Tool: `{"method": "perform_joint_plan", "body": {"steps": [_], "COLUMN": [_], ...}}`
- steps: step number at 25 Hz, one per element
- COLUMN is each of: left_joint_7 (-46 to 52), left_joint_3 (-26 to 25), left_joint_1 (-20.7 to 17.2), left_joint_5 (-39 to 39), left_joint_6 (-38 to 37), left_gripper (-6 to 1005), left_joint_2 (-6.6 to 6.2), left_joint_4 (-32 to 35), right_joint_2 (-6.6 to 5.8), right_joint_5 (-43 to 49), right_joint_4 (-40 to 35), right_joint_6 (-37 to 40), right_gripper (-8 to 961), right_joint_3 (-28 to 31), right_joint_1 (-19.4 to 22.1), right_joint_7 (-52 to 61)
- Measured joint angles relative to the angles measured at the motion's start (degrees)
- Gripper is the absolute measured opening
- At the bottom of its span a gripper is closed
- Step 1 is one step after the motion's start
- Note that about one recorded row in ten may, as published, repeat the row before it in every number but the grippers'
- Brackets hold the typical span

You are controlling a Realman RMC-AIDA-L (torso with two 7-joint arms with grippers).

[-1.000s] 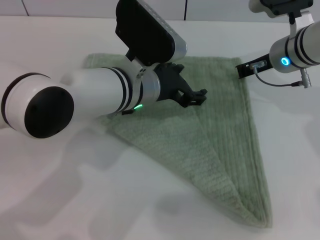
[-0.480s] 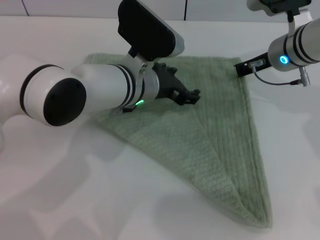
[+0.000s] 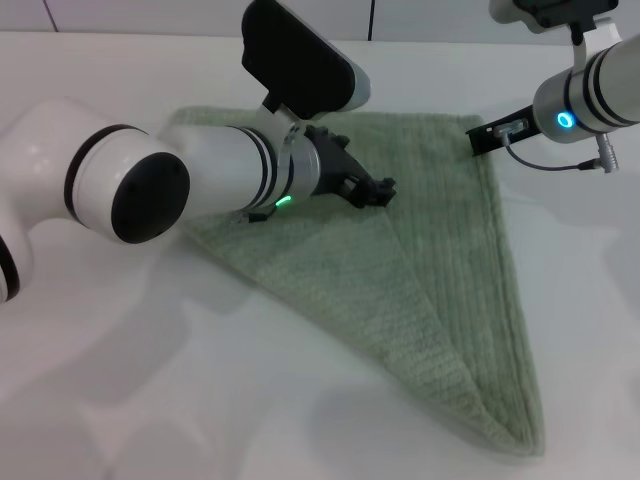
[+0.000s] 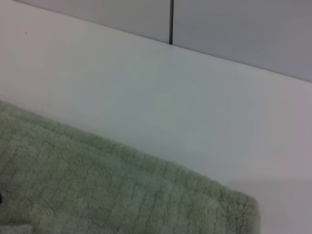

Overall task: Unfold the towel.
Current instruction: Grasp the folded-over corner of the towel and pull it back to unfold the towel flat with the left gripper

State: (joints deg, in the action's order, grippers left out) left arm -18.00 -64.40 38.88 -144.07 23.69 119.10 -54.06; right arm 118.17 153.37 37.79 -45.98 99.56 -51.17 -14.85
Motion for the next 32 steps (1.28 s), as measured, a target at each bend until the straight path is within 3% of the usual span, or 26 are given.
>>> {"method": "perform_joint_plan", "body": {"steps": [13,17,27,32], "left_joint_7": [0.7,0.7,0.2,0.0], "left_joint_3": [1.0,1.3,1.2,1.2], "left_joint_1": [1.3,4.1,3.9,3.4], "left_joint_5": [1.5,4.0,3.7,3.3], "left_joint_6": [-1.4,0.3,3.8,5.2], "left_gripper": [821,807,755,529], "left_joint_2": [-0.01,0.00,-0.31,-0.36], "left_joint_4": [2.7,6.0,3.1,1.4], "right_joint_2": [0.04,0.04,0.04,0.04], "right_joint_5": [0.0,0.0,0.0,0.0], "right_joint_4": [0.0,0.1,0.2,0.2], "right_joint_6": [-0.1,-0.2,-0.3,-0.3], "right_gripper": [0,0,0,-1], "right_joint_3": [-0.1,-0.1,-0.1,-0.1], "right_joint_1": [0.0,0.0,0.0,0.0], "right_joint_7": [0.0,0.0,0.0,0.0]}}
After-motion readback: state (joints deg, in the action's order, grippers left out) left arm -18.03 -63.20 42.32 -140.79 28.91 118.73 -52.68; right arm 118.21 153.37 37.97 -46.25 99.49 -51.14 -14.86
